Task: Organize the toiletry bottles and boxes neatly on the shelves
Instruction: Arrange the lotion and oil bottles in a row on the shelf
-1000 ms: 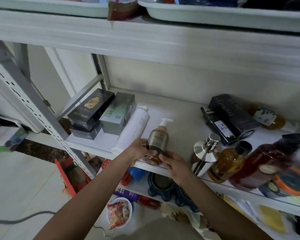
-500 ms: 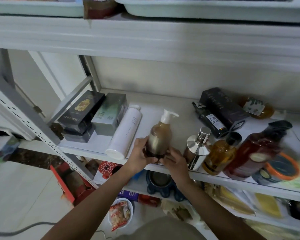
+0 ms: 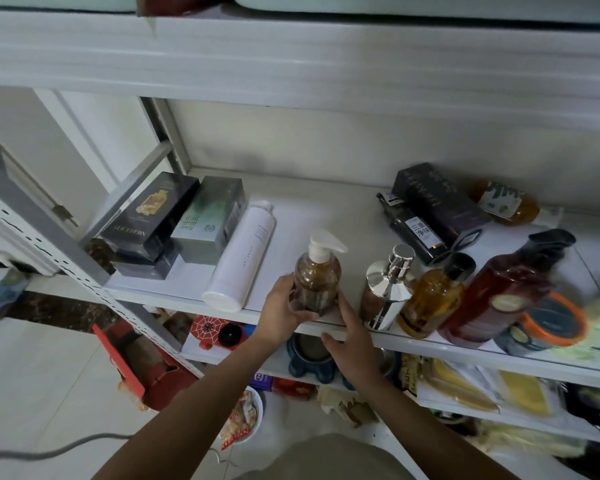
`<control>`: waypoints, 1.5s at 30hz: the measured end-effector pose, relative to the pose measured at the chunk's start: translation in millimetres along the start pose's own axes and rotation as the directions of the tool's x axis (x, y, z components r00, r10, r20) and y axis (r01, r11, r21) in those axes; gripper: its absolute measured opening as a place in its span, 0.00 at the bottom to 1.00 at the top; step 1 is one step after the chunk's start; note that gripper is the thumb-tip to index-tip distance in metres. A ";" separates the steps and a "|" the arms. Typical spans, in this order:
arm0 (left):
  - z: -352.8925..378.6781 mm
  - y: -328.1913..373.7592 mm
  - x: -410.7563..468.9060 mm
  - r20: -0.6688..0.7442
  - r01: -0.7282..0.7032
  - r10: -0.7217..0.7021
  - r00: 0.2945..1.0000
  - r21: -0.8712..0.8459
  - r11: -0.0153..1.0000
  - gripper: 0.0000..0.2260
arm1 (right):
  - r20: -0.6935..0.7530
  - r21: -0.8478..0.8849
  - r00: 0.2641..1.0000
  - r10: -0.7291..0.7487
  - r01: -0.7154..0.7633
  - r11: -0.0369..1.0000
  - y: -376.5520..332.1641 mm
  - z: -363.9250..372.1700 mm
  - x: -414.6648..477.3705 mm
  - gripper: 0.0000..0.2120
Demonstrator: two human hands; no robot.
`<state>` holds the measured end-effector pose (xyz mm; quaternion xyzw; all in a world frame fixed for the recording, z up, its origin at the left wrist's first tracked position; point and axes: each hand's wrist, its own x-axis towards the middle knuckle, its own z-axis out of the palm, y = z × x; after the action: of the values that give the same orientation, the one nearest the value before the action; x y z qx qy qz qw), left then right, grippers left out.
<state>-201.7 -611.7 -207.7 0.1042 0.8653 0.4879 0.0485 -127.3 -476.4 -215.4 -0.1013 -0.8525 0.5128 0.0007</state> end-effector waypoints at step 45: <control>22.8 9.9 -9.5 0.036 0.018 -0.020 0.999 0.034 0.999 0.29 | -0.208 0.038 0.975 0.071 -0.065 0.997 6.9 -5.7 -22.1 0.27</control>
<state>-187.0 -589.8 -211.3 0.1055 0.8734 0.4707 0.0669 -103.9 -472.1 -216.5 -0.1839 -0.8357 0.5122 0.0745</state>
